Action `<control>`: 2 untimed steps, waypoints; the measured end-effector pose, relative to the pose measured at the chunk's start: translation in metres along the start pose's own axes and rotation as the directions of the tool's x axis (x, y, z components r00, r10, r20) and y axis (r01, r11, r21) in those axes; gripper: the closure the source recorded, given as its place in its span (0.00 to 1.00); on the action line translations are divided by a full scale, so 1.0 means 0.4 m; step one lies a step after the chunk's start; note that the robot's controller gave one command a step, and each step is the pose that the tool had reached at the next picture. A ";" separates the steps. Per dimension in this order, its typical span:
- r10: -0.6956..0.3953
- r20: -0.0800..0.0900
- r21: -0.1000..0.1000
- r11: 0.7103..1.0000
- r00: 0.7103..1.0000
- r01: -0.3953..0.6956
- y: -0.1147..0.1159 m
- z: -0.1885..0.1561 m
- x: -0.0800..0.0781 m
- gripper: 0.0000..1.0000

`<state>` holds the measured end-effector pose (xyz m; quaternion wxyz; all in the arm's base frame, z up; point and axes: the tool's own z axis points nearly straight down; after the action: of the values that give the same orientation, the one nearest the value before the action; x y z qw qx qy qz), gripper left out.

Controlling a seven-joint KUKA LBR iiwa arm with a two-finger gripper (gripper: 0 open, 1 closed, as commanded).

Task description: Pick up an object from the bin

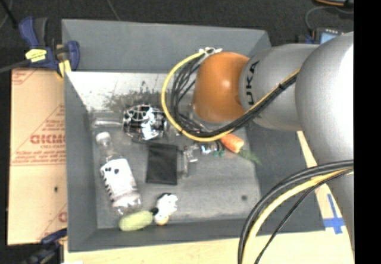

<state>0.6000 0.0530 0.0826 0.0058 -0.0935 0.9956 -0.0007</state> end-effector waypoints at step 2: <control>-0.122 0.001 0.000 0.993 0.993 0.122 0.041 0.014 -0.012 0.00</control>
Offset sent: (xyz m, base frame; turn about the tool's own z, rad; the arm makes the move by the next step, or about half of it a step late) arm -0.0048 0.0447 -0.0126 -0.3127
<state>0.6019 0.0701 0.0770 0.0062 -0.1541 0.9880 -0.0010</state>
